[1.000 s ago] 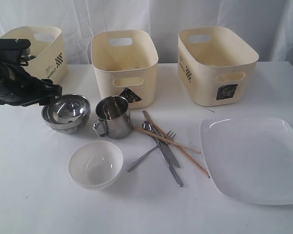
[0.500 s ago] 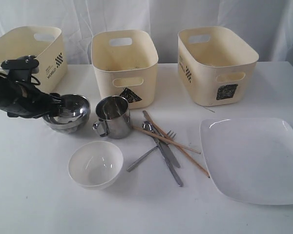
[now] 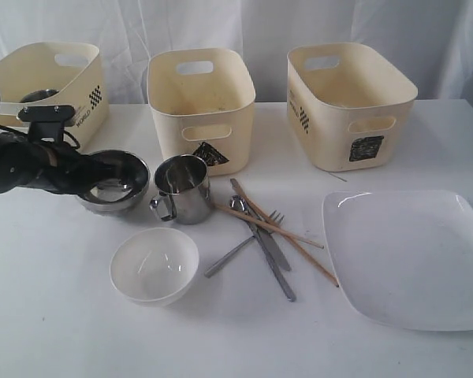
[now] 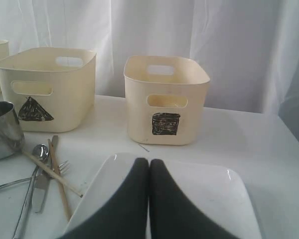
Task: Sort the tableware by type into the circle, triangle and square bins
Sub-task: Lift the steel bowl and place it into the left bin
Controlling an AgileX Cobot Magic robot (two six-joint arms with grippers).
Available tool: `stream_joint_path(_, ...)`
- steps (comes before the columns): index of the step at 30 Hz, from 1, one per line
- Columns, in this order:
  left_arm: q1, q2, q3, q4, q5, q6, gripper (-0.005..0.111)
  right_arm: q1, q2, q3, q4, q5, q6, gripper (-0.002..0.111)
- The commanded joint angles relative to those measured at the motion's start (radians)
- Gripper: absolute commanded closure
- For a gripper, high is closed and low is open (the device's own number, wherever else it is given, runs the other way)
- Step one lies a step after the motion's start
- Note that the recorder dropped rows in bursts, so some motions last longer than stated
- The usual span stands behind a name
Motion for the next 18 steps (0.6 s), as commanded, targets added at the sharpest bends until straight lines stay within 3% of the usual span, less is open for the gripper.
stream_joint_path(1,0.002,-0.075,0.015,0.053,0.15,0.029,0.106,-0.01,-0.006,0.005,0.004,-0.008,-0.006,0.108)
stream_joint_path(7,-0.023,-0.341,0.017,0.067,0.353,0.018,0.106,-0.01,-0.006,0.005,0.004,-0.008,-0.006,0.108)
stream_joint_path(13,-0.001,-0.549,-0.026,0.196,0.29,0.018,0.106,-0.01,-0.006,0.005,0.004,-0.008,-0.006,0.108)
stream_joint_path(18,0.084,-0.503,-0.141,0.284,0.253,0.021,0.106,-0.01,-0.006,0.005,0.004,-0.008,-0.006,0.108)
